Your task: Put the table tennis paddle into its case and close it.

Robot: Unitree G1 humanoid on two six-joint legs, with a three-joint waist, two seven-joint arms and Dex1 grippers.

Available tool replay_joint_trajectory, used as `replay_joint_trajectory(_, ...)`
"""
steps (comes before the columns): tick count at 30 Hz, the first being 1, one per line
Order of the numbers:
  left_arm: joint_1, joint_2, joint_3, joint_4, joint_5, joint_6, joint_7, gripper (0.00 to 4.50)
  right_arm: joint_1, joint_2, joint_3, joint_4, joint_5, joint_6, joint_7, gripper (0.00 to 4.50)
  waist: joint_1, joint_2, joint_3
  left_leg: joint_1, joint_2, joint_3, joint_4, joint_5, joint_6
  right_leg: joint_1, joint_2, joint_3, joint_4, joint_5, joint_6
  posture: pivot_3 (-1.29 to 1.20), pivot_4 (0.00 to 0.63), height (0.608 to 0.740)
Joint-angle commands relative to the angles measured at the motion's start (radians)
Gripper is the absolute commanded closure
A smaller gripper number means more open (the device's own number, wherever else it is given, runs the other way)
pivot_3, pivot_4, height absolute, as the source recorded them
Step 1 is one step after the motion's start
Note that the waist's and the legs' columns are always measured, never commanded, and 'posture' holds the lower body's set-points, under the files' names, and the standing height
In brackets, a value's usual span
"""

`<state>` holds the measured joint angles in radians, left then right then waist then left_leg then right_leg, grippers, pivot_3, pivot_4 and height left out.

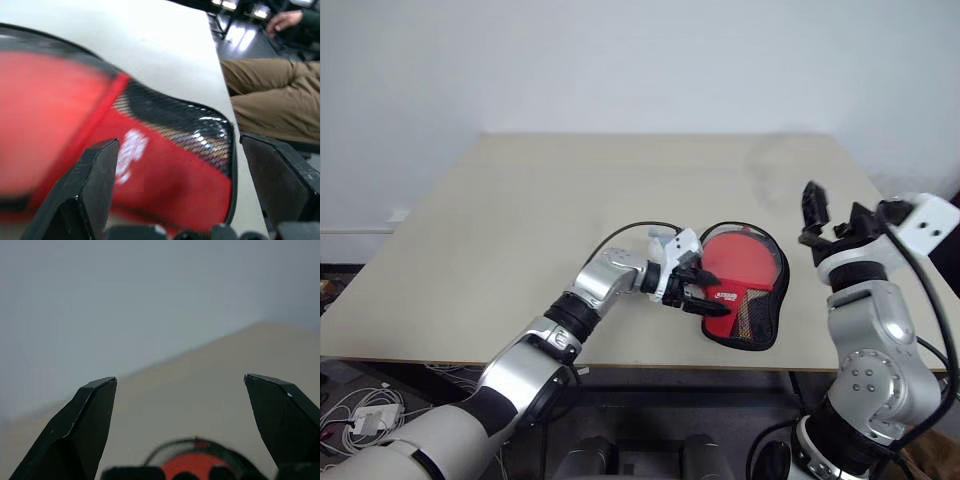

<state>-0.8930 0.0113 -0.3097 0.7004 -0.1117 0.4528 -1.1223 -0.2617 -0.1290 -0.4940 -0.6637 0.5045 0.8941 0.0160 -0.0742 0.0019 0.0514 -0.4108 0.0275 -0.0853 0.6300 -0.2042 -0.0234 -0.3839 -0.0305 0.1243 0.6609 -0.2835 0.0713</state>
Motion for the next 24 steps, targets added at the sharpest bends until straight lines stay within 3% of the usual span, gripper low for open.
replay_joint_trajectory(1,0.031,0.058,0.007,-0.119,-0.011,0.13,0.005,0.38,0.039,-0.025,0.117,0.013,-0.035,-0.013,0.014,0.06,0.0,0.0,0.0,0.0,0.0,0.0,0.0,0.0,0.0,0.0,0.0,0.0,0.0,0.0,0.0,0.0,0.0,0.74)
replay_joint_trajectory(4,0.046,0.082,0.012,-0.16,-0.026,0.269,0.034,0.38,0.075,-0.055,0.17,0.041,-0.048,-0.003,0.026,0.06,0.003,0.0,0.0,0.0,0.0,0.0,0.001,0.0,0.0,0.0,0.0,0.0,0.0,0.0,0.0,0.0,0.0,0.74)
replay_joint_trajectory(7,0.039,0.067,0.038,-0.14,-0.055,0.407,0.073,0.38,0.12,-0.153,0.228,0.082,-0.098,0.003,0.064,0.06,0.004,0.0,0.0,-0.001,-0.002,-0.002,0.003,0.0,0.0,0.002,-0.001,-0.001,-0.001,0.0,0.0,0.0,0.0,0.74)
replay_joint_trajectory(14,-0.047,-0.049,0.193,0.014,-0.15,0.606,0.196,0.38,0.134,-0.319,0.161,0.147,-0.107,0.016,0.125,0.06,0.003,-0.001,0.001,0.0,-0.003,-0.003,0.004,0.0,0.0,0.004,-0.001,-0.002,-0.001,0.0,0.0,0.0,0.0,0.74)
replay_joint_trajectory(24,-0.129,-0.154,0.281,0.196,-0.201,0.679,0.296,0.38,0.145,-0.282,0.095,0.091,-0.091,0.034,0.087,0.06,0.003,-0.001,0.001,0.0,-0.003,-0.003,0.002,0.0,0.0,0.003,-0.001,-0.001,-0.001,0.0,0.0,0.0,0.0,0.74)
